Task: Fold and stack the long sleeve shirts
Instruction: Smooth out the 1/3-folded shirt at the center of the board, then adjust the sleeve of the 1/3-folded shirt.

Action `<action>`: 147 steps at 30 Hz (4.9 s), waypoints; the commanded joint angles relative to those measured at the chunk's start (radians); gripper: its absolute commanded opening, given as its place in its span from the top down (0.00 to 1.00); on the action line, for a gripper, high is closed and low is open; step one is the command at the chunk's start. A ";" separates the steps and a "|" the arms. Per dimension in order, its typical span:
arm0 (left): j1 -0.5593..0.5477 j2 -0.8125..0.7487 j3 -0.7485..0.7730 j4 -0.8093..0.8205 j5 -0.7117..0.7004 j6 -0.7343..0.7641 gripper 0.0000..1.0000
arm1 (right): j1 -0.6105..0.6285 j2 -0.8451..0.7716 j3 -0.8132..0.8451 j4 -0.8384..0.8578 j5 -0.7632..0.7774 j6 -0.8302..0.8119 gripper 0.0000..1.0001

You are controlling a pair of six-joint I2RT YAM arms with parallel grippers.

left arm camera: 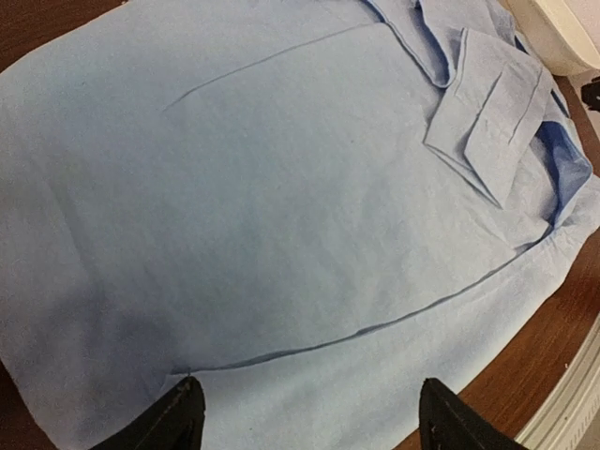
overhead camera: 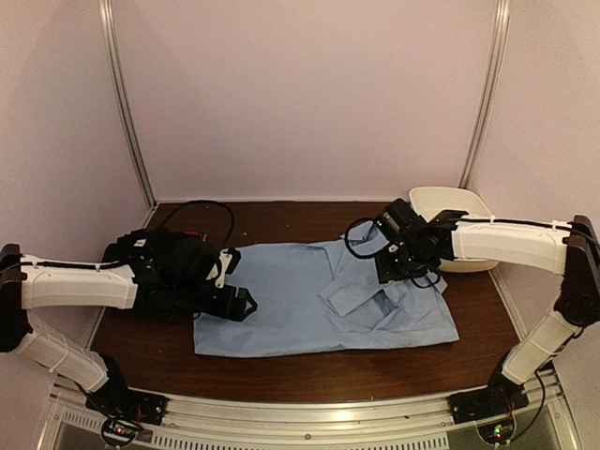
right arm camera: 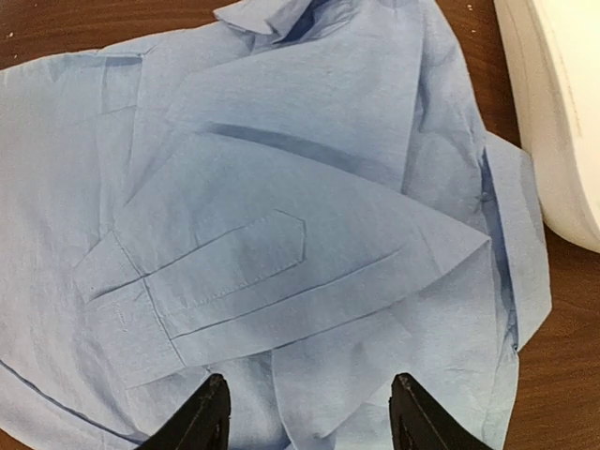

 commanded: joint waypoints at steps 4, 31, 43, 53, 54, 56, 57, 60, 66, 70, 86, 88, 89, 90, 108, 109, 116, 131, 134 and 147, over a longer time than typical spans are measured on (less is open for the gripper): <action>0.007 0.159 0.145 0.232 0.246 0.017 0.20 | 0.030 0.114 0.061 0.052 0.032 -0.050 0.41; 0.005 0.864 0.744 0.271 0.504 0.198 0.43 | -0.007 -0.086 -0.183 0.107 0.061 0.014 0.42; 0.005 0.939 0.769 0.274 0.505 0.233 0.50 | -0.008 -0.099 -0.234 0.125 0.039 0.031 0.42; 0.006 0.922 0.764 0.321 0.450 0.267 0.43 | -0.008 -0.076 -0.247 0.145 0.018 0.035 0.43; 0.006 0.925 0.768 0.325 0.448 0.269 0.43 | -0.008 -0.074 -0.249 0.145 0.019 0.034 0.43; 0.005 0.933 0.782 0.324 0.444 0.273 0.42 | -0.009 -0.074 -0.252 0.147 0.017 0.037 0.43; 0.006 0.940 0.791 0.317 0.444 0.276 0.42 | -0.008 -0.075 -0.253 0.146 0.017 0.037 0.43; 0.006 0.963 0.817 0.295 0.448 0.284 0.42 | -0.008 -0.077 -0.256 0.145 0.015 0.036 0.43; 0.005 0.993 0.828 0.289 0.497 0.289 0.49 | -0.009 -0.070 -0.263 0.151 0.014 0.038 0.43; 0.005 0.994 0.825 0.289 0.506 0.291 0.56 | -0.008 -0.062 -0.268 0.161 0.005 0.037 0.43; 0.007 0.928 0.853 0.253 0.533 0.301 1.00 | -0.008 -0.085 -0.276 0.137 0.032 0.045 0.43; 0.007 0.904 0.854 0.233 0.541 0.304 1.00 | -0.008 -0.107 -0.271 0.113 0.054 0.045 0.43; 0.008 0.888 0.853 0.221 0.545 0.304 1.00 | -0.010 -0.117 -0.267 0.101 0.064 0.045 0.43; 0.007 0.872 0.853 0.218 0.550 0.304 1.00 | -0.011 -0.129 -0.263 0.089 0.073 0.045 0.43; 0.027 0.621 0.835 0.115 0.708 0.125 1.00 | -0.016 -0.172 -0.412 0.349 -0.129 0.073 0.43; 0.027 0.620 0.842 0.113 0.709 0.119 1.00 | -0.015 -0.173 -0.428 0.377 -0.147 0.082 0.43; 0.027 0.656 0.962 0.115 0.737 0.094 1.00 | -0.016 -0.226 -0.534 0.525 -0.152 0.164 0.44; 0.015 0.876 1.353 0.204 0.888 -0.066 1.00 | -0.054 -0.218 -0.625 0.768 -0.158 0.262 0.41; 0.014 0.904 1.374 0.271 0.915 -0.117 1.00 | -0.055 -0.198 -0.632 0.803 -0.135 0.295 0.41; 0.005 1.004 1.474 0.295 0.926 -0.146 1.00 | -0.046 -0.273 -0.671 0.820 -0.179 0.304 0.41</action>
